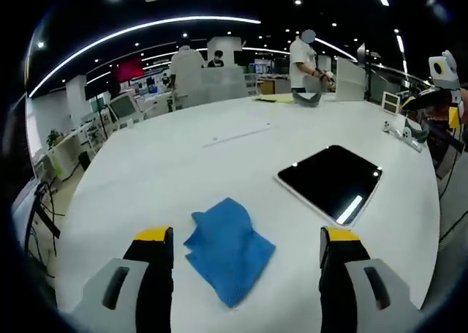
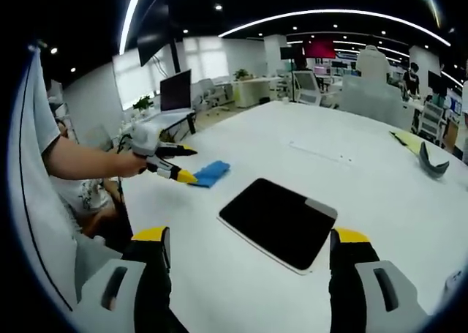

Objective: Wipe the mirror surface with the cleaning cloth until all visible marks leave the cleaned area.

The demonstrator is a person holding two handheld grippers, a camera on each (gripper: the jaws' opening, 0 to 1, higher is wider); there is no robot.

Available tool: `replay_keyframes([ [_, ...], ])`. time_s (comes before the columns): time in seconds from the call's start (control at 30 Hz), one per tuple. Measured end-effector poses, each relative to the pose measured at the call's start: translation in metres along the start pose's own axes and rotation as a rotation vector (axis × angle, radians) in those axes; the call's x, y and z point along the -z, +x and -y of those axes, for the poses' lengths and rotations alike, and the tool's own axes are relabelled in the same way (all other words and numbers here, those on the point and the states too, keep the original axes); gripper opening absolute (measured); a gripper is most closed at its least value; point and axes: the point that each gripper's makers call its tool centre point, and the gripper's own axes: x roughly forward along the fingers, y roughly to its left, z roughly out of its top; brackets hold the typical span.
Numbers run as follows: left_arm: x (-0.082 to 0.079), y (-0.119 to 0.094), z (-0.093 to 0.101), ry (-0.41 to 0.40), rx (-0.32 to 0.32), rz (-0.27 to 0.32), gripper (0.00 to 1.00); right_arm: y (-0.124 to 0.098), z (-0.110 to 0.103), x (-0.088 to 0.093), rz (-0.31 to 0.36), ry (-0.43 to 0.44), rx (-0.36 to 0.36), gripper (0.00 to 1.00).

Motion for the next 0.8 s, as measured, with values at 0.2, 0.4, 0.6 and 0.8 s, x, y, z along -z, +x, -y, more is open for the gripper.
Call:
replay_keyframes([
  [0.2, 0.006, 0.012, -0.007, 0.009, -0.004, -0.002, 0.63, 0.0, 0.003, 0.002, -0.011, 0.009, 0.017, 0.88],
  [0.4, 0.019, 0.024, -0.016, -0.019, -0.01, -0.028, 0.47, 0.001, 0.003, 0.007, -0.031, 0.011, 0.026, 0.87],
  [0.6, 0.034, 0.035, -0.022, -0.022, -0.013, -0.067, 0.4, 0.002, 0.004, 0.01, -0.042, 0.014, 0.033, 0.87],
  [0.8, 0.04, 0.036, -0.021, -0.049, 0.009, -0.031, 0.35, 0.005, 0.006, 0.01, -0.053, 0.013, 0.032, 0.87],
])
